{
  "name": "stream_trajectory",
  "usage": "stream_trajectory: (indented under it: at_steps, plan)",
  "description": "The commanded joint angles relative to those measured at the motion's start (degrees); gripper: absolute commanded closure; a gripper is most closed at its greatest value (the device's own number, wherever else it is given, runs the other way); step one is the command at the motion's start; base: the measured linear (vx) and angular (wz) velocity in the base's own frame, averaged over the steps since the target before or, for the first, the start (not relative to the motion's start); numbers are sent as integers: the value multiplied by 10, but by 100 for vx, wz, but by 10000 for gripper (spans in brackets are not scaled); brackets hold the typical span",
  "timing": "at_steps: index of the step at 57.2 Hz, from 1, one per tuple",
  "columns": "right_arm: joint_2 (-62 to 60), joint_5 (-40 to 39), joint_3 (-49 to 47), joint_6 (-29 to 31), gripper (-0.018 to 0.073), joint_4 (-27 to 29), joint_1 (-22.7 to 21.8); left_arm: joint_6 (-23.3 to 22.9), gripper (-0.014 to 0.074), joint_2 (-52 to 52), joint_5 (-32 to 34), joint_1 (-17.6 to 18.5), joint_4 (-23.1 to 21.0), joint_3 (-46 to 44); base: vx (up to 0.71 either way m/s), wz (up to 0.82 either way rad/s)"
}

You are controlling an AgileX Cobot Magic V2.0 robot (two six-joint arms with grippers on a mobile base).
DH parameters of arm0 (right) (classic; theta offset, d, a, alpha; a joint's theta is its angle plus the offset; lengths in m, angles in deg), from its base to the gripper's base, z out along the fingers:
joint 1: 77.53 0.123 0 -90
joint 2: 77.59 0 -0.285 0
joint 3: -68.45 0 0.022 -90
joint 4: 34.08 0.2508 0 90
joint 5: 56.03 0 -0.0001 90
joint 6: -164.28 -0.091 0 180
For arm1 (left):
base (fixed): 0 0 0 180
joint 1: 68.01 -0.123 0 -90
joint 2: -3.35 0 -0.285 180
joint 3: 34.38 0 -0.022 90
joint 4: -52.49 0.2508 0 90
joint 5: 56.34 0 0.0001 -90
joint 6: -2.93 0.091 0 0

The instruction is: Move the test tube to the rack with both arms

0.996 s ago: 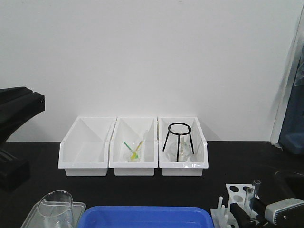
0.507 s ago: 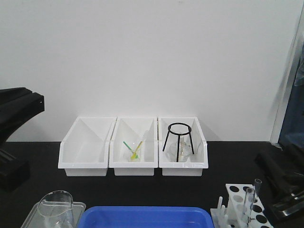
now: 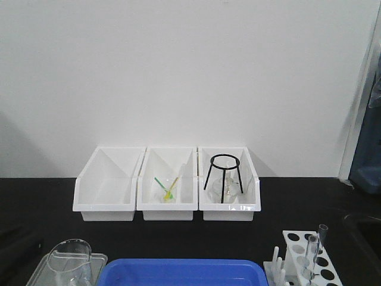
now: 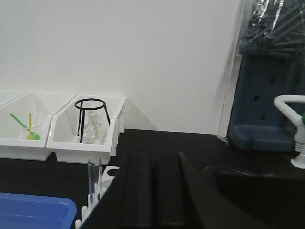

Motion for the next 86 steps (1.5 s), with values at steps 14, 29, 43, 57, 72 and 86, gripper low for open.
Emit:
stream_trajectory:
  at_steps: [14, 29, 43, 57, 72, 86]
  plan:
    - [-55, -4, -17, 7, 567, -1, -2, -2, 603, 35, 41, 1, -32, 24, 0, 0]
    - [-55, -3, -17, 7, 567, -1, -2, -2, 603, 35, 41, 1, -32, 24, 0, 0]
    - [-55, -2, -17, 7, 567, -1, -2, -2, 603, 35, 41, 1, -32, 24, 0, 0]
    - [-55, -2, -17, 7, 567, -1, -2, -1, 603, 103, 84, -95, -91, 68, 0, 0]
    - [-55, -2, -17, 7, 567, -1, -2, -2, 603, 297, 275, -302, -107, 275, 0, 0]
    - [-55, -2, -17, 7, 567, -1, -2, -1, 603, 407, 312, -357, -140, 375, 0, 0]
